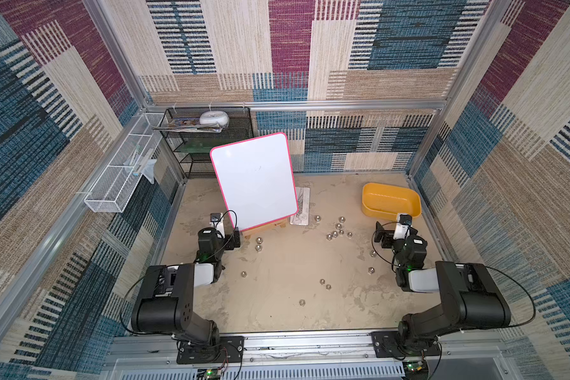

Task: Put the nuts on the desktop into the storage box
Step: Move the storage box to the center of the board.

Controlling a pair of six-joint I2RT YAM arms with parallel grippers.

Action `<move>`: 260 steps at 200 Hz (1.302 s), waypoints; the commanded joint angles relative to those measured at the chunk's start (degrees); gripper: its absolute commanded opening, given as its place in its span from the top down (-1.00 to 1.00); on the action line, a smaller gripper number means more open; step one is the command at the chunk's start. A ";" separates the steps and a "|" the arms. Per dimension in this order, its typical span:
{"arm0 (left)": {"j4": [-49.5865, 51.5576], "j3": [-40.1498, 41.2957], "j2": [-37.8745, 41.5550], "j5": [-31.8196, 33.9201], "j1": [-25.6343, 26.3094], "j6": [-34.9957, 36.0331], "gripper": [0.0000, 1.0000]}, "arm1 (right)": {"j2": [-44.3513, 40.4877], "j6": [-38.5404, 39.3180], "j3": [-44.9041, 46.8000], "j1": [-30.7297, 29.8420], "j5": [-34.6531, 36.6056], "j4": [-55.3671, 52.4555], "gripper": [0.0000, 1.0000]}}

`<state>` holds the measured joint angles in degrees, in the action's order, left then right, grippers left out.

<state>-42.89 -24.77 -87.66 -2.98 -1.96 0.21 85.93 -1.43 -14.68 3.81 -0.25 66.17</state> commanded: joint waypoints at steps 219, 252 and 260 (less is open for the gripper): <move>38.60 -13.37 19.78 14.16 -0.15 -13.07 -1.00 | -13.98 -19.61 -25.14 0.00 13.09 -49.70 -0.98; 52.79 -17.13 27.30 18.72 -0.23 -27.12 -1.00 | -11.34 -25.71 -34.29 -0.03 11.15 -61.91 -0.99; 56.51 -19.06 27.89 17.71 -0.23 -27.72 -1.00 | -10.20 -25.09 -35.49 -0.02 8.41 -62.21 -0.99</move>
<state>-0.45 -40.56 -62.08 12.05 -2.04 -17.47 73.80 -22.65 -47.00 3.81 12.32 15.22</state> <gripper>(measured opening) 0.998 0.993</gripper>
